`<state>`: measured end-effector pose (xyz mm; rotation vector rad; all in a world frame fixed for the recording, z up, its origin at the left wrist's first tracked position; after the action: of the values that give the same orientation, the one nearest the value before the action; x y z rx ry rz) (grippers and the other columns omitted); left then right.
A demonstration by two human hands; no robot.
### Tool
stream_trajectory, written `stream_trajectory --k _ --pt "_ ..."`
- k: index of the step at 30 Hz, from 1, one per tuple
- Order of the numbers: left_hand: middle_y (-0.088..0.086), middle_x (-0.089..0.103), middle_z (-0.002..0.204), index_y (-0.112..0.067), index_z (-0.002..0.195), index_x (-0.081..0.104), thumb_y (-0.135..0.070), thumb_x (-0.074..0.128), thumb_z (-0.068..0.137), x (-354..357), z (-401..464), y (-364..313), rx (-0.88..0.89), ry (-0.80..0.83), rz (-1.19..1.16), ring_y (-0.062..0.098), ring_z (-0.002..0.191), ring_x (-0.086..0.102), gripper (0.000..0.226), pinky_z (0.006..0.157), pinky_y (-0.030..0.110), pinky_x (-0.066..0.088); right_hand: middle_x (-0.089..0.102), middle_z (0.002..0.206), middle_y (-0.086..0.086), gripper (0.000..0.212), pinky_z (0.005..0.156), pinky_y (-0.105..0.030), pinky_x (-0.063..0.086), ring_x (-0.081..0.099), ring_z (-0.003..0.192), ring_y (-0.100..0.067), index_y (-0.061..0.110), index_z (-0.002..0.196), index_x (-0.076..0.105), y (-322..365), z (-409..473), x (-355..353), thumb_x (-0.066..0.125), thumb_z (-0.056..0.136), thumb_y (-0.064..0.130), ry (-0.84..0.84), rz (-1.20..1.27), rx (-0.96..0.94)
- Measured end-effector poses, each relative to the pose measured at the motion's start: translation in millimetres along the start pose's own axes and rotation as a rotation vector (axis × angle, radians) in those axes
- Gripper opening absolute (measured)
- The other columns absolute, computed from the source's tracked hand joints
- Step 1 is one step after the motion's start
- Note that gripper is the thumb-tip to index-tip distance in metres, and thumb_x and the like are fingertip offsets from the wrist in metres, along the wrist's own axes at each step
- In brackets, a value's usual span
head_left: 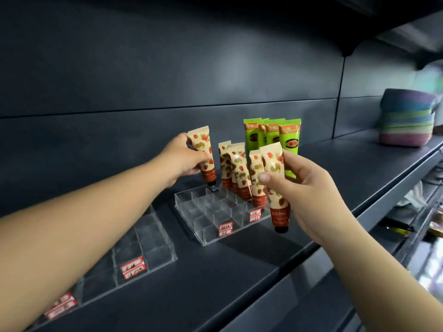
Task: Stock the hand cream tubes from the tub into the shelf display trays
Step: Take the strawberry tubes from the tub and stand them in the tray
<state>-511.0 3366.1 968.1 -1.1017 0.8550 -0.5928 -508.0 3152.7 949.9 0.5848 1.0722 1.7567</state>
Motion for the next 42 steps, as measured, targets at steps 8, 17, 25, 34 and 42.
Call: stream_trajectory --k 8,17,25,34,42 --pt "0.005 0.058 0.099 -0.015 0.101 0.045 -0.003 0.064 0.081 14.3 20.6 3.8 0.074 0.03 0.222 0.023 0.098 0.06 0.03 0.081 0.039 0.055 0.071 0.093 0.014 0.029 0.075 -0.018 0.055 0.066 0.089 -0.002 0.03 0.1 0.065 13.3 6.7 0.5 0.07 0.072 0.027 -0.002 -0.19 -0.079" --pt "0.002 0.059 0.107 -0.014 0.111 0.051 -0.018 0.071 0.078 23.5 26.0 18.5 0.085 0.086 0.401 0.018 0.097 0.056 0.039 0.08 0.029 0.047 0.07 0.094 0.008 0.027 0.072 -0.024 0.058 0.067 0.085 -0.006 0.038 0.079 0.062 17.6 14.1 -8.5 0.063 0.055 0.05 -0.062 -0.222 -0.142" --pt "0.003 0.058 0.116 -0.02 0.126 0.042 -0.024 0.067 0.083 27.7 27.1 30.4 0.036 0.153 0.389 0.024 0.103 0.059 0.051 0.091 0.04 0.05 0.071 0.094 0.009 0.044 0.076 -0.023 0.057 0.068 0.088 -0.005 0.027 0.098 0.066 7.6 16.8 -14.7 0.063 0.058 0.044 -0.061 -0.19 -0.083" --pt "0.008 0.059 0.114 -0.022 0.106 0.039 -0.023 0.064 0.085 25.6 24.7 32.3 0.015 0.167 0.363 0.028 0.1 0.062 0.032 0.088 0.047 0.052 0.07 0.094 0.012 0.037 0.078 -0.024 0.056 0.067 0.09 -0.007 0.034 0.093 0.062 7.2 13.9 -21.7 0.062 0.058 0.043 -0.078 -0.191 -0.075" --pt "0.008 0.062 0.1 -0.023 0.113 0.041 -0.024 0.066 0.083 31.9 22.5 28.3 0.037 0.193 0.4 0.021 0.081 0.058 0.04 0.074 0.036 0.049 0.07 0.094 0.003 0.026 0.083 -0.032 0.055 0.067 0.09 -0.012 0.031 0.094 0.063 20.2 18.9 -18.4 0.069 0.069 0.034 -0.103 -0.188 -0.131"
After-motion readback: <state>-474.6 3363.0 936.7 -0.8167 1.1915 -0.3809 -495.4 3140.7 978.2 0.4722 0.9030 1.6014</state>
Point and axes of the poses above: each hand's wrist, its own z-axis towards the middle knuckle, its own x-axis out of the palm, y = z × x, the point moved 8 cm from there along z, towards the middle knuckle
